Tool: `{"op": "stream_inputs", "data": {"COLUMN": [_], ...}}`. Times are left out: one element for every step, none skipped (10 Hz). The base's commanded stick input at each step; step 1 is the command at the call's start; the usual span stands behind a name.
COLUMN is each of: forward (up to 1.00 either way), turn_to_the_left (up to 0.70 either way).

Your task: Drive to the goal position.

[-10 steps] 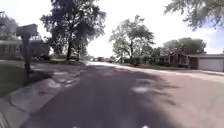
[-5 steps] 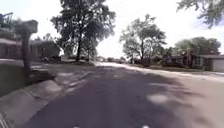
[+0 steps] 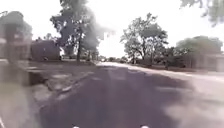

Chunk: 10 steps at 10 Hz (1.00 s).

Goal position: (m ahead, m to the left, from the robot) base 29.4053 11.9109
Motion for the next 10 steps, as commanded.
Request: {"op": "stream_inputs", "data": {"forward": [1.00,1.00,1.00,1.00,1.00,1.00,1.00,1.00,1.00,1.00], "turn_to_the_left": [0.00,0.00,0.00,0.00,0.00,0.00,0.00,0.00,0.00,0.00]}}
